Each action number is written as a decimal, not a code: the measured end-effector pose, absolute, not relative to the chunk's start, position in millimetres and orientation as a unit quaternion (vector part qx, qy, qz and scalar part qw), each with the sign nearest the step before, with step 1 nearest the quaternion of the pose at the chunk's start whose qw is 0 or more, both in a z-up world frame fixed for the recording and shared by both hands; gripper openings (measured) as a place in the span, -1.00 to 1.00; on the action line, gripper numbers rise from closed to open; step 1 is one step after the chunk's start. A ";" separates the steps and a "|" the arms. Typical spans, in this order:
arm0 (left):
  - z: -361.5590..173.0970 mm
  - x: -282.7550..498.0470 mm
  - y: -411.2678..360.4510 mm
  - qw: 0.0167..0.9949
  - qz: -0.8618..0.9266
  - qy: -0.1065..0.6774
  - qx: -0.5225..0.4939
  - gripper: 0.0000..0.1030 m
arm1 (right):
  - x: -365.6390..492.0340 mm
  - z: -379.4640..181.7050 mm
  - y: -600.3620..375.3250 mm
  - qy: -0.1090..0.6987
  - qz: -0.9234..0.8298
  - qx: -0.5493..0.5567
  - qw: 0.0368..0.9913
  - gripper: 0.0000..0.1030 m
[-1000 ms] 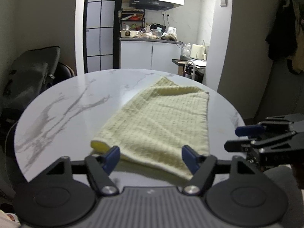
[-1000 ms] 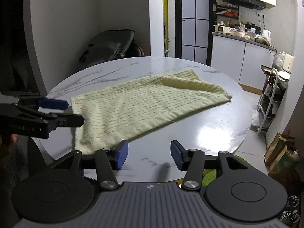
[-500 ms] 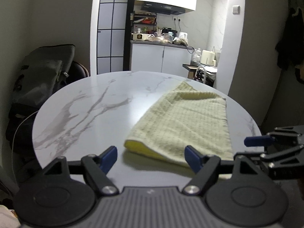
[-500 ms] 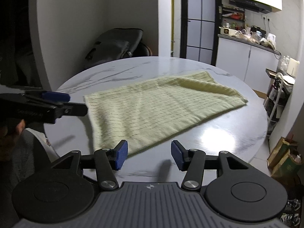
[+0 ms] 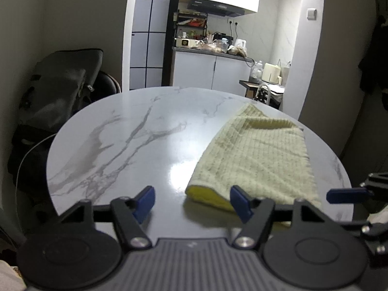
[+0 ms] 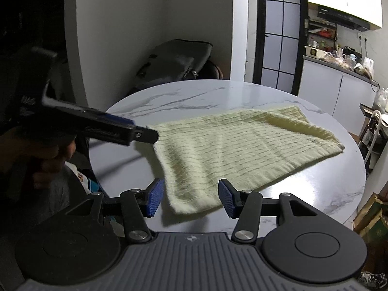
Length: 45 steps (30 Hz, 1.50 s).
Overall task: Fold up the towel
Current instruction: 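Close the left gripper on the folded towel edge while the right gripper grasps it too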
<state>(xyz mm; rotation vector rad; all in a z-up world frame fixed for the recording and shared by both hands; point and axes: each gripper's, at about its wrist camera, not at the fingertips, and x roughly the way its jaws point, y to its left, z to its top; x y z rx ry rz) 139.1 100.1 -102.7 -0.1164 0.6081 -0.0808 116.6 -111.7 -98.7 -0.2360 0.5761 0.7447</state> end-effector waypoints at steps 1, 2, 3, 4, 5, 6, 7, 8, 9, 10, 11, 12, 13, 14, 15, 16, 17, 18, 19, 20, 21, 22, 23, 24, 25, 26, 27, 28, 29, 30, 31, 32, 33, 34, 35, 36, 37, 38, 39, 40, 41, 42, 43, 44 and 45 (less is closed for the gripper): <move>-102.9 139.7 99.9 0.952 -0.040 0.296 -0.059 0.12 | 115.8 -100.2 -111.1 0.279 0.356 -0.115 0.884 0.07; -103.0 140.0 99.9 0.953 -0.039 0.296 -0.060 0.12 | 115.0 -101.3 -111.0 0.281 0.357 -0.115 0.883 0.07; -103.2 140.4 99.8 0.953 -0.039 0.295 -0.061 0.12 | 114.2 -102.0 -111.1 0.281 0.356 -0.114 0.884 0.07; -103.2 141.0 99.7 0.953 -0.039 0.295 -0.062 0.12 | 113.3 -102.1 -111.3 0.278 0.355 -0.114 0.885 0.07; -103.2 141.6 99.7 0.953 -0.038 0.295 -0.063 0.12 | 112.4 -102.2 -111.5 0.275 0.353 -0.114 0.887 0.07; -103.1 142.3 99.6 0.952 -0.038 0.295 -0.064 0.12 | 111.5 -102.3 -111.7 0.272 0.351 -0.114 0.889 0.07; -103.1 142.9 99.6 0.952 -0.038 0.295 -0.065 0.12 | 111.0 -102.9 -111.6 0.272 0.350 -0.113 0.889 0.07; -103.0 143.2 99.4 0.952 -0.038 0.295 -0.066 0.12 | 111.0 -104.1 -111.3 0.275 0.352 -0.111 0.888 0.07; -102.9 143.9 98.6 0.953 -0.039 0.295 -0.065 0.12 | 111.0 -105.4 -110.9 0.277 0.354 -0.109 0.886 0.07; -103.0 144.3 97.8 0.953 -0.039 0.295 -0.064 0.10 | 110.9 -106.9 -110.6 0.280 0.355 -0.109 0.885 0.07; -103.3 144.7 97.3 0.953 -0.040 0.295 -0.063 -0.04 | 110.2 -108.6 -110.6 0.279 0.355 -0.112 0.885 0.07; -104.1 145.0 96.1 0.953 -0.041 0.295 -0.060 -0.24 | 110.2 -109.7 -111.4 0.277 0.354 -0.111 0.887 0.07; -104.9 145.3 95.0 0.953 -0.043 0.295 -0.057 -0.32 | 111.4 -110.5 -112.6 0.277 0.352 -0.106 0.888 0.07; -104.8 145.1 94.2 0.953 -0.042 0.295 -0.055 -0.39 | 112.2 -111.0 -113.4 0.277 0.350 -0.104 0.889 0.06; -105.1 144.3 93.8 0.953 -0.044 0.294 -0.055 -0.44 | 112.3 -111.3 -113.7 0.277 0.349 -0.104 0.889 0.07; -105.3 143.5 93.4 0.953 -0.045 0.294 -0.055 -0.45 | 112.5 -111.6 -113.9 0.277 0.348 -0.105 0.890 0.06; -105.4 142.7 92.9 0.953 -0.045 0.293 -0.055 -0.49 | 112.6 -111.8 -114.2 0.277 0.346 -0.105 0.890 0.05; -105.5 141.9 92.5 0.953 -0.045 0.293 -0.055 -0.54 | 112.8 -112.1 -114.5 0.277 0.345 -0.105 0.891 0.04; -105.6 141.1 92.1 0.954 -0.046 0.293 -0.055 -0.56 | 112.7 -112.1 -114.6 0.277 0.346 -0.106 0.890 -0.03; -105.7 139.7 91.4 0.953 -0.047 0.293 -0.056 -0.61 | 112.2 -112.0 -114.6 0.276 0.348 -0.106 0.890 -0.11; -105.7 138.4 90.8 0.953 -0.049 0.292 -0.057 -0.66 | 111.8 -112.0 -114.6 0.275 0.350 -0.106 0.889 -0.14; -105.8 137.0 90.2 0.953 -0.050 0.292 -0.058 -0.69 | 111.4 -112.0 -114.7 0.274 0.351 -0.106 0.889 -0.23; -105.8 136.3 89.8 0.953 -0.051 0.292 -0.058 -0.72 | 110.9 -112.0 -114.8 0.273 0.352 -0.106 0.889 -0.32; -105.8 134.4 89.5 0.953 -0.051 0.291 -0.060 -0.73 | 110.6 -111.8 -114.9 0.273 0.353 -0.106 0.889 -0.37; -105.8 132.5 89.1 0.953 -0.052 0.291 -0.062 -0.73 | 110.6 -111.6 -115.2 0.273 0.352 -0.106 0.889 -0.43; -105.9 130.7 88.8 0.954 -0.052 0.290 -0.064 -0.73 | 110.6 -111.4 -115.4 0.273 0.352 -0.105 0.889 -0.49; -105.6 129.3 88.1 0.954 -0.052 0.289 -0.064 -0.74 | 110.7 -111.2 -115.8 0.273 0.351 -0.105 0.890 -0.53; -105.4 127.9 87.4 0.954 -0.052 0.289 -0.065 -0.74 | 110.7 -111.0 -116.2 0.272 0.351 -0.104 0.890 -0.57; -105.2 126.5 86.6 0.954 -0.052 0.288 -0.065 -0.74 | 110.8 -110.9 -116.6 0.272 0.350 -0.104 0.890 -0.61; -104.8 124.3 85.8 0.954 -0.053 0.288 -0.065 -0.75 | 110.4 -110.7 -117.3 0.272 0.350 -0.104 0.890 -0.62; -104.5 122.2 84.9 0.954 -0.054 0.288 -0.066 -0.75 | 109.6 -110.6 -118.7 0.272 0.349 -0.102 0.891 -0.64; -104.0 120.7 84.6 0.954 -0.054 0.289 -0.066 -0.76 | 108.9 -110.3 -120.4 0.273 0.349 -0.099 0.891 -0.66; -103.3 119.8 84.5 0.953 -0.054 0.289 -0.067 -0.77 | 108.3 -110.0 -121.7 0.274 0.348 -0.097 0.891 -0.66; -102.6 118.9 84.5 0.953 -0.054 0.290 -0.068 -0.78 | 107.7 -109.4 -123.4 0.275 0.347 -0.094 0.892 -0.68; -102.0 118.3 84.3 0.953 -0.054 0.290 -0.068 -0.79 | 107.0 -108.2 -125.7 0.276 0.346 -0.092 0.892 -0.70; -101.4 116.6 84.6 0.953 -0.054 0.291 -0.071 -0.79 | 105.7 -106.7 -127.7 0.276 0.346 -0.091 0.892 -0.71; -101.2 115.1 84.4 0.952 -0.054 0.291 -0.073 -0.80 | 104.1 -105.5 -129.4 0.277 0.345 -0.089 0.892 -0.73; -100.9 113.6 84.2 0.952 -0.054 0.291 -0.074 -0.80 | 102.8 -104.2 -130.7 0.277 0.345 -0.087 0.892 -0.74; -100.0 111.9 84.0 0.952 -0.055 0.290 -0.075 -0.81 | 102.1 -103.0 -131.3 0.277 0.345 -0.087 0.892 -0.74; -99.1 110.2 83.8 0.952 -0.055 0.290 -0.076 -0.81 | 100.5 -101.6 -132.1 0.277 0.346 -0.087 0.892 -0.75; -98.8 109.3 83.9 0.952 -0.055 0.290 -0.076 -0.81 | 98.3 -100.2 -132.6 0.276 0.346 -0.087 0.893 -0.75; -98.0 108.2 83.8 0.953 -0.055 0.289 -0.076 -0.81 | 96.8 -98.8 -133.1 0.275 0.346 -0.087 0.893 -0.75; -96.6 106.0 83.6 0.953 -0.055 0.287 -0.076 -0.81 | 96.6 -97.6 -133.5 0.273 0.347 -0.087 0.893 -0.75; -96.0 106.5 84.1 0.953 -0.055 0.287 -0.076 -0.81 | 95.8 -95.7 -134.1 0.271 0.347 -0.086 0.894 -0.75; -94.5 105.1 84.2 0.954 -0.056 0.286 -0.075 -0.81 | 94.2 -93.9 -134.9 0.269 0.347 -0.086 0.894 -0.75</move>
